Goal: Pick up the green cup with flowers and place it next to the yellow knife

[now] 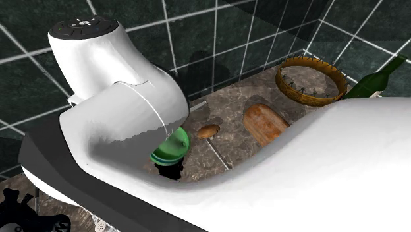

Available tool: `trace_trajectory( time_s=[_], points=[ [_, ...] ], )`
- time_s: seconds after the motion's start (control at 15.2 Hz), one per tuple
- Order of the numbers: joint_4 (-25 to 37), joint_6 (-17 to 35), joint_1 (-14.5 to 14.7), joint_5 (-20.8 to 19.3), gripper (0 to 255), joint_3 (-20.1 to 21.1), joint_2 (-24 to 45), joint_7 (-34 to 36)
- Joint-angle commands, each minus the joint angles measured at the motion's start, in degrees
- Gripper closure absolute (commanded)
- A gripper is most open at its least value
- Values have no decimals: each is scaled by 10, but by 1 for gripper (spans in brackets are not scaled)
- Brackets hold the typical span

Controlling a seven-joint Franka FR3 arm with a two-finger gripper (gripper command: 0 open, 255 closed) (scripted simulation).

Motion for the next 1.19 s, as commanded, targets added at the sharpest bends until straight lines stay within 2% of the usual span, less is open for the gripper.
trace_trajectory(
  time_s=[0.0,0.59,1.12],
  points=[
    [-11,3,10,-4,255,19,-11,31],
    [-28,15,57,-11,255,102,-23,164],
    [1,18,99,-18,255,174,6,280]
  ],
)
